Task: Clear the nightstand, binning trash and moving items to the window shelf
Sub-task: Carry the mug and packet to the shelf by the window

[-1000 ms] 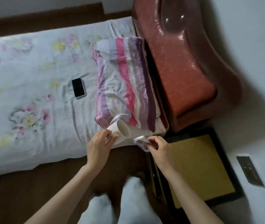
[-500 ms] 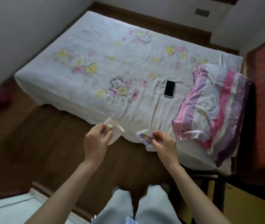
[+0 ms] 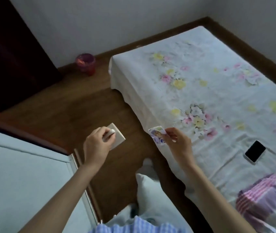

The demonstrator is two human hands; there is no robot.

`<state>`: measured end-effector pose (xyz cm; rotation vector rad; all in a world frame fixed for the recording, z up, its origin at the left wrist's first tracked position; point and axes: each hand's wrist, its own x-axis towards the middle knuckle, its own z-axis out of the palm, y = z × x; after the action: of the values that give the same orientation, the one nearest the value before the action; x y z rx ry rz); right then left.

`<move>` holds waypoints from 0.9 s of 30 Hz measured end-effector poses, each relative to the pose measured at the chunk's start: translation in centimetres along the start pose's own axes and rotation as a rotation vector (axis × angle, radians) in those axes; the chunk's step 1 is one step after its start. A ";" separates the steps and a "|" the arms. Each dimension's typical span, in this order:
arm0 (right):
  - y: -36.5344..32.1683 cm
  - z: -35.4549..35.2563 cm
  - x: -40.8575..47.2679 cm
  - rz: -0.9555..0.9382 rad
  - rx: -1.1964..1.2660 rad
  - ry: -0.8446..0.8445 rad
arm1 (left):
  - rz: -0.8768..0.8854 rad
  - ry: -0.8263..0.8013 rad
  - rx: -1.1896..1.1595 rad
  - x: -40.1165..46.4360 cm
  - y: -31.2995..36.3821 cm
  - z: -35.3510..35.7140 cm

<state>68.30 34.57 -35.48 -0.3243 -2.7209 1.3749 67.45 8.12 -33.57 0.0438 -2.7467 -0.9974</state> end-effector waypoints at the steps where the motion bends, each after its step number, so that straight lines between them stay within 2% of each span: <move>1: -0.4 0.8 1.7 -0.008 0.010 -0.025 | -0.020 0.023 0.016 1.1 -0.8 -0.1; 11: -6.7 6.6 21.3 -0.098 0.053 -0.226 | -0.197 0.191 0.129 15.2 -4.8 -0.5; 22: -15.7 16.2 38.5 -0.209 -0.039 -0.338 | -0.359 0.315 -0.050 31.2 -12.8 -1.0; 27: -19.8 23.2 44.6 -0.205 -0.046 -0.288 | -0.280 0.294 -0.006 40.0 -18.4 -2.4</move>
<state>18.04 14.81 -34.61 0.1610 -2.9121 1.3987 28.12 -11.66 -35.72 0.5425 -2.5095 -0.9747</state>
